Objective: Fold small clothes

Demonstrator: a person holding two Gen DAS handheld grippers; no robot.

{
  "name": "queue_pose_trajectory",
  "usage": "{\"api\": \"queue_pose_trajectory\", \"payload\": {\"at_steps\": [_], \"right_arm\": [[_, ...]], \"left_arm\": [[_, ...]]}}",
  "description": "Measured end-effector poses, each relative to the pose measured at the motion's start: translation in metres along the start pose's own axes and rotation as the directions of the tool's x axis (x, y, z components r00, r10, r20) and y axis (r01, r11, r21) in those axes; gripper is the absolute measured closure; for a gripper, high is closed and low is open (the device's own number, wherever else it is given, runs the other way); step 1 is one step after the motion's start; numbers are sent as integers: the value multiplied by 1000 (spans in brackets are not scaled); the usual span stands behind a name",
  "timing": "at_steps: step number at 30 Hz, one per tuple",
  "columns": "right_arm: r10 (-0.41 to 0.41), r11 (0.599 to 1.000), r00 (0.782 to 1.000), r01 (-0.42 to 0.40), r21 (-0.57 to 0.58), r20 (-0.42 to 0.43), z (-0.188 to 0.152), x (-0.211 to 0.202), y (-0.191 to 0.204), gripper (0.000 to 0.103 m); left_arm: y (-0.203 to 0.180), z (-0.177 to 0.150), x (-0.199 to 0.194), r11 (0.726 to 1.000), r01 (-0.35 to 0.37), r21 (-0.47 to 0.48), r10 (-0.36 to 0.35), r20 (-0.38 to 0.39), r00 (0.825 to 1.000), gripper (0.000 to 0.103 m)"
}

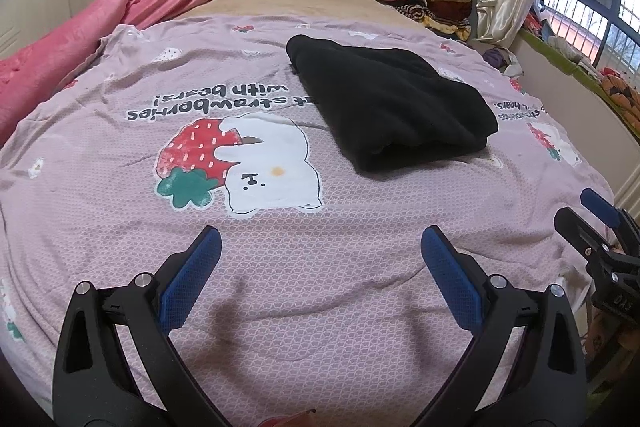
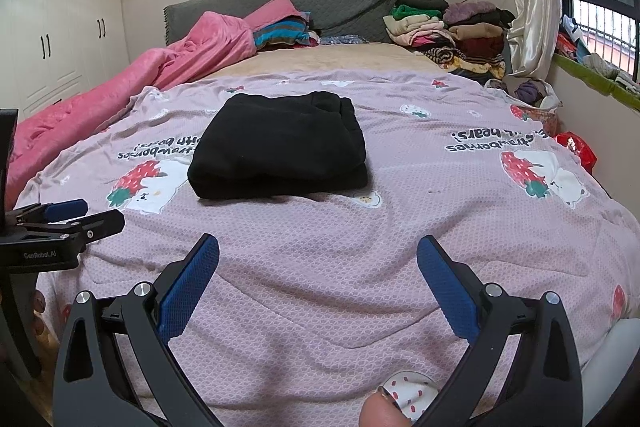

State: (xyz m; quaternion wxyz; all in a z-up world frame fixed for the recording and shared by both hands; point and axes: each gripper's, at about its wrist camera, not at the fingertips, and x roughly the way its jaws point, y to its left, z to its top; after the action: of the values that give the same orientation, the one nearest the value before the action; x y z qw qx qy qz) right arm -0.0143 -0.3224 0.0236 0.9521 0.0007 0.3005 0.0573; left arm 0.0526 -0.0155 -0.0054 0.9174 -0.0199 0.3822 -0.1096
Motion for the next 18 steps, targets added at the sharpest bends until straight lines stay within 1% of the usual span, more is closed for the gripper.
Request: {"api": "queue_pose_trajectory", "payload": {"at_steps": [13, 18], "right_arm": [[-3, 1000, 1000, 3, 1, -6, -1, 0, 0, 4], [-8, 1000, 1000, 8, -3, -2, -1, 0, 0, 4]], "left_arm": [[0, 0, -1, 1000, -4, 2, 4, 0, 1000, 9], [1, 1, -2, 1000, 5, 2, -5, 2, 1000, 9]]}}
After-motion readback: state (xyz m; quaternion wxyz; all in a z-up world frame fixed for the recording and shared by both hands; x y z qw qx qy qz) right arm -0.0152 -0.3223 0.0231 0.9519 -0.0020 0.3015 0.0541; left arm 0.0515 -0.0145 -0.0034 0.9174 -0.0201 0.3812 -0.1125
